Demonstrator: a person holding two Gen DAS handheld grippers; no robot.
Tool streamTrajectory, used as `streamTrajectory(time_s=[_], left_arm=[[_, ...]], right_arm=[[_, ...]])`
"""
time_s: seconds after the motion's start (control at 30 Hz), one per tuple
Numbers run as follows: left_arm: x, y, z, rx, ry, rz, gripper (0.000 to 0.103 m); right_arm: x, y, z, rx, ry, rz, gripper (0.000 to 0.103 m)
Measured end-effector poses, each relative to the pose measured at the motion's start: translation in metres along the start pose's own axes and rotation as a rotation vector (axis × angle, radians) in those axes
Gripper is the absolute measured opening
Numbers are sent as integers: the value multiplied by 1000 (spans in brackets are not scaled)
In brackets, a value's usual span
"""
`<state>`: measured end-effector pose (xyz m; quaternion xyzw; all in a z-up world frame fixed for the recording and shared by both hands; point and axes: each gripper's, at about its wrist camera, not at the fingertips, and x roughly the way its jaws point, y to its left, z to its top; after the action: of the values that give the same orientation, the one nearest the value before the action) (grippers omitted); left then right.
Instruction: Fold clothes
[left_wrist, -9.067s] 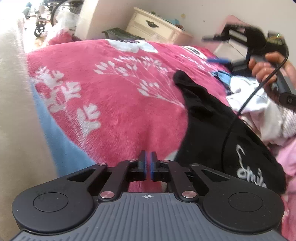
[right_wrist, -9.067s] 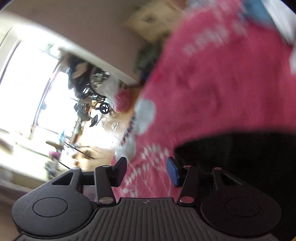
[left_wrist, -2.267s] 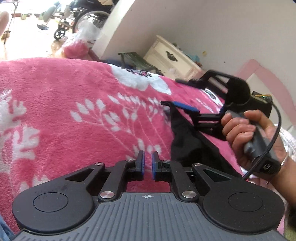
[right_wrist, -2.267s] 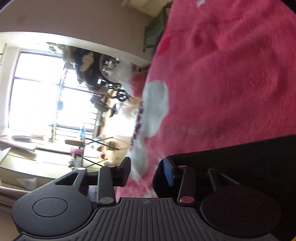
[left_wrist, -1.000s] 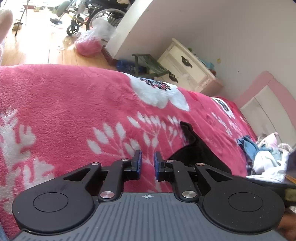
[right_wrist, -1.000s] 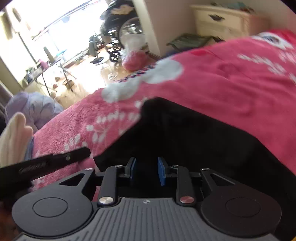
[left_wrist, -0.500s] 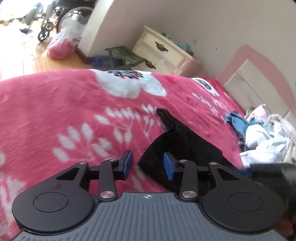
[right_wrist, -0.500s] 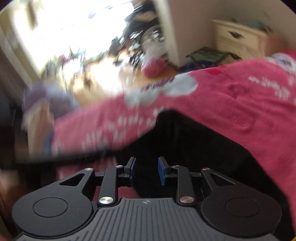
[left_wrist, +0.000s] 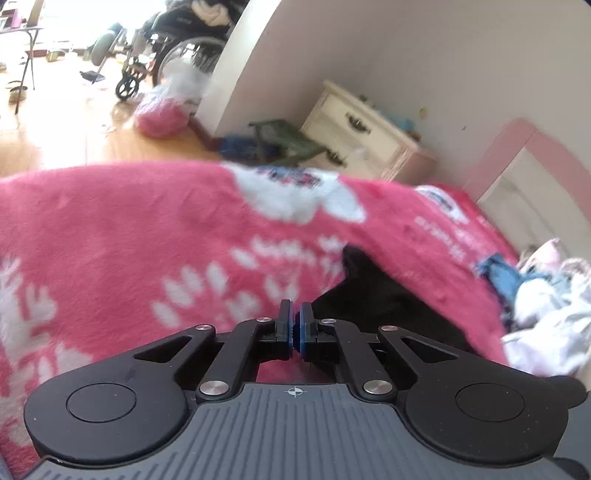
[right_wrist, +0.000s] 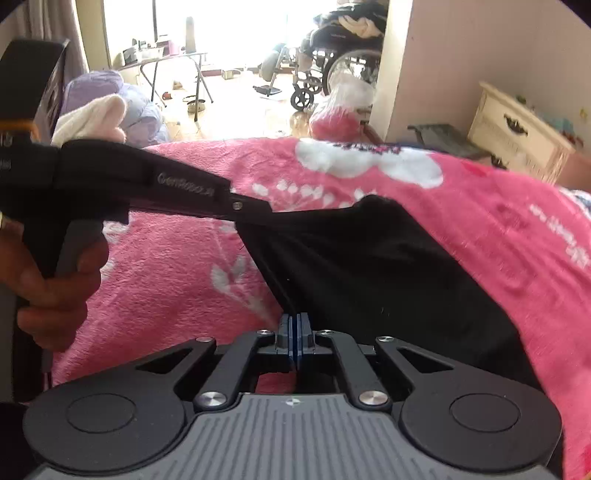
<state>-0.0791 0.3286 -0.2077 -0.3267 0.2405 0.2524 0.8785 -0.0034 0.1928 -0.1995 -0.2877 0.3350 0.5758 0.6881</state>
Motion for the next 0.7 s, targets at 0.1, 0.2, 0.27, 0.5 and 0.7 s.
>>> streamTrajectory(time_s=[0.1,0.2,0.27,0.5,0.7], left_arm=[[-1,3,-3,-2,-5,24,2],[-3,6,-7,-4,-9,48,2],[-4,7,-9,3,-15,57,3],[-3,12,-15,38,-39,45,3],[-2,16,-16,23,-41,27,3]], right_arm=[[-3,-18,5,73,12,67,12],[-16,-63,16,285,-48,119,22],[-21,-93,26,408,-86,104,25],[36,-151,80,585,-36,41,35],[85,-150,107,530,45,18,39]])
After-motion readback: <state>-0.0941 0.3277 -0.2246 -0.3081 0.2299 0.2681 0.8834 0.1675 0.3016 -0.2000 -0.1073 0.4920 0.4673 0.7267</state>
